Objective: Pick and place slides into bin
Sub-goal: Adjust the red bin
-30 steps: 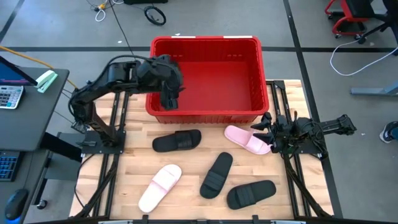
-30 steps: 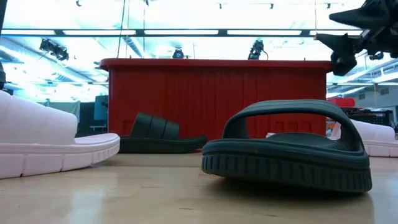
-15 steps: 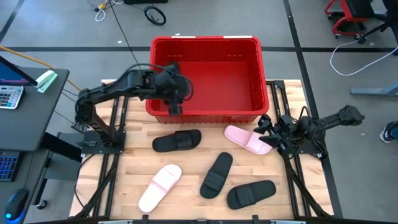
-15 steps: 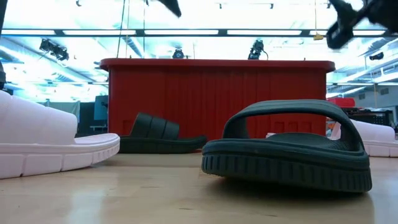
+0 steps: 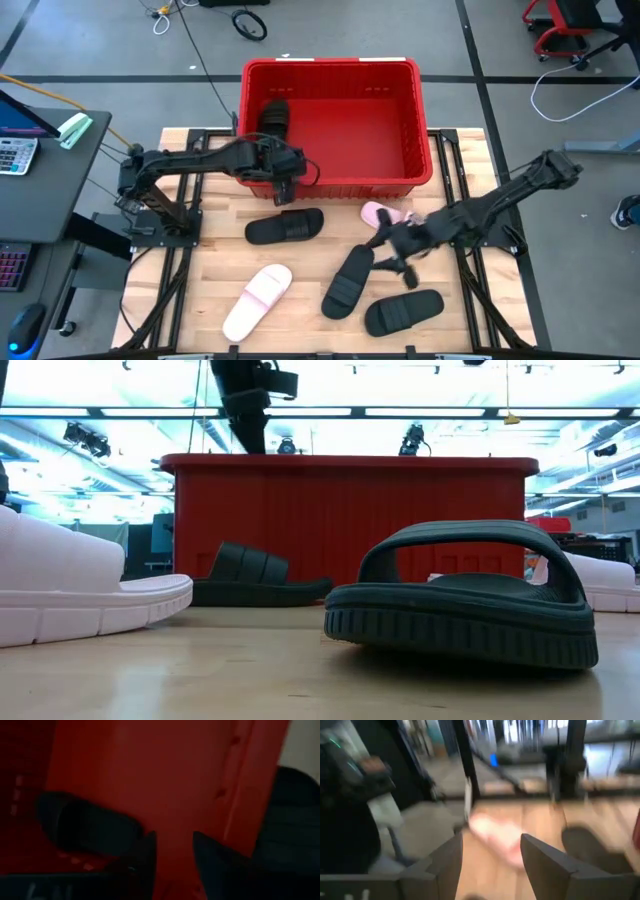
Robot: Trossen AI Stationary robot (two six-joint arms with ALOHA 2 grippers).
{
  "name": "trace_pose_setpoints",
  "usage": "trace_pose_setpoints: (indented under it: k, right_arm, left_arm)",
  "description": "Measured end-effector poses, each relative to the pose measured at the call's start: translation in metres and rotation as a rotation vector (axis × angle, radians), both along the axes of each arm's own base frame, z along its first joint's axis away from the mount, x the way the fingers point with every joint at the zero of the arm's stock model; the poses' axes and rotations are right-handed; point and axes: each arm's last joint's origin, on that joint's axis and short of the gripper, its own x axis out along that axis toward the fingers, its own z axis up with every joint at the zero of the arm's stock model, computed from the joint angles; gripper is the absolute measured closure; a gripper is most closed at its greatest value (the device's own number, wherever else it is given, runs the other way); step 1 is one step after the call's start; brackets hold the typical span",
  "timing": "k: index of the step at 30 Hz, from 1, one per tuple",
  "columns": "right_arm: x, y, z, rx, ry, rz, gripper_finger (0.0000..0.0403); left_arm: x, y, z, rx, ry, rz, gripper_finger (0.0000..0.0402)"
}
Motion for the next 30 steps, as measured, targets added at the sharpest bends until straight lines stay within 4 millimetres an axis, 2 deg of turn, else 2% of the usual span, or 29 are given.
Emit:
trace_pose_setpoints:
  k: [3,7,9,13,17,23,26,30]
  right_arm:
    - [0.026,0.010,-0.007,-0.006,0.133,-0.058,0.0197]
    - [0.057,0.021,-0.025,-0.063,0.223,-0.160,0.0197]
    - [0.072,0.025,-0.035,-0.094,0.249,-0.206,0.0197]
    - [0.092,0.030,-0.048,-0.126,0.288,-0.227,0.0197]
    - [0.102,0.030,-0.049,-0.146,0.269,-0.314,0.0197]
    - [0.106,0.020,-0.058,-0.179,0.283,-0.443,0.0197]
    - [0.106,0.013,-0.064,-0.146,0.305,-0.479,0.0197]
    - [0.108,0.005,-0.075,-0.117,0.339,-0.521,0.0197]
  left_arm:
    - [-0.004,-0.011,-0.012,0.010,0.033,0.020,0.0276]
    - [-0.005,-0.027,-0.013,0.018,0.049,0.039,0.0289]
    - [-0.004,-0.036,-0.006,0.030,0.060,-0.002,0.0297]
    - [0.000,-0.054,0.021,0.036,0.021,-0.092,0.0311]
    - [-0.005,-0.067,0.058,0.059,-0.053,-0.127,0.0316]
    - [-0.015,-0.082,0.097,0.166,-0.148,-0.133,0.0311]
    - [-0.024,-0.090,0.111,0.150,-0.180,-0.125,0.0312]
    - [-0.036,-0.107,0.119,0.070,-0.189,-0.124,0.0318]
